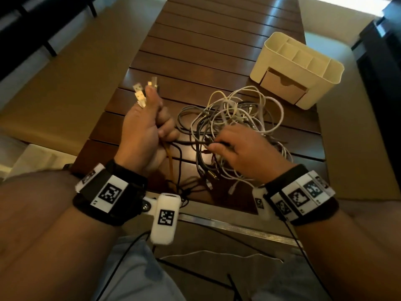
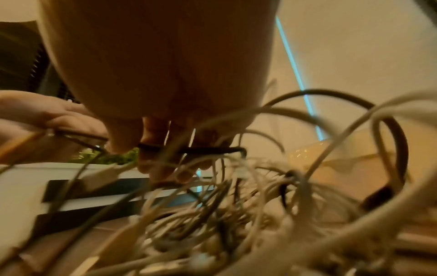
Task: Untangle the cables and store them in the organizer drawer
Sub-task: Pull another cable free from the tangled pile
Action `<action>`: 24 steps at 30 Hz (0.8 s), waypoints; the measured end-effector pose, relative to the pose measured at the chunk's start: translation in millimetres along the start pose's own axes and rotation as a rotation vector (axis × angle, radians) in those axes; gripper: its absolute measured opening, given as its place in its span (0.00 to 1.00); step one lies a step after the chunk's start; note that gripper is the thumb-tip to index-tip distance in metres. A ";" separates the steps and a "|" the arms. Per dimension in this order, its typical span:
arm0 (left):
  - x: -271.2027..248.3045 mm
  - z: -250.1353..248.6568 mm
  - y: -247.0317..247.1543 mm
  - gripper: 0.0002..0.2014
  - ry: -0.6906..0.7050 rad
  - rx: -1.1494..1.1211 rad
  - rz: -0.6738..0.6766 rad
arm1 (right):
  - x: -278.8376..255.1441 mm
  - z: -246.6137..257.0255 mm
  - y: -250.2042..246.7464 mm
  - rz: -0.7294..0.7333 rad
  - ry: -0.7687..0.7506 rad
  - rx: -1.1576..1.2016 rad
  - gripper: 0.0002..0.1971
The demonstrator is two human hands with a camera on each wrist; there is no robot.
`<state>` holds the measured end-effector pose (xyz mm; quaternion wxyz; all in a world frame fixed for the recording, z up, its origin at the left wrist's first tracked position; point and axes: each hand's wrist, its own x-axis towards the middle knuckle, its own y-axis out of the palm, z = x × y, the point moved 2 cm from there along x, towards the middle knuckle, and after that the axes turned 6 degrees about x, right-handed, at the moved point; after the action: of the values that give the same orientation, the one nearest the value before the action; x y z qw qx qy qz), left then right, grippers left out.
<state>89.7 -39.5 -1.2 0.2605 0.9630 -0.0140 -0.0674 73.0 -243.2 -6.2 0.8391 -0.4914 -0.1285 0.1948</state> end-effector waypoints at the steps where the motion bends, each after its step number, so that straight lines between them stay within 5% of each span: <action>1: 1.9 -5.8 -3.4 0.19 0.010 -0.004 -0.016 | 0.9 -5.3 -6.7 -0.029 0.008 -0.015 0.14; 5: 1.9 -7.3 -9.5 0.14 0.034 0.162 -0.004 | 4.8 -13.8 -22.4 -0.176 -0.009 0.087 0.07; 10: -13.7 11.5 14.4 0.04 0.005 0.562 0.226 | 6.9 11.6 -24.1 -0.382 -0.149 0.155 0.06; 13: -18.7 13.1 23.8 0.09 -0.019 0.654 0.344 | 6.6 16.8 -24.8 -0.430 -0.207 0.166 0.06; 18: -14.1 0.4 11.0 0.08 -0.095 0.491 0.325 | 5.9 4.9 -19.5 -0.300 -0.175 0.063 0.11; 21: -7.9 -6.0 -6.2 0.09 -0.154 0.258 0.327 | 4.4 -17.5 -22.6 -0.204 0.002 -0.151 0.13; 24: -3.4 1.8 -18.4 0.10 -0.303 0.251 0.315 | 4.0 -38.7 -33.5 -0.257 0.107 -0.172 0.10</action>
<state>86.0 -24.3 -11.6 0.1413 0.9526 -0.2110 -0.1675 99.0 -286.2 4.5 0.8176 -0.5507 -0.1614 0.0476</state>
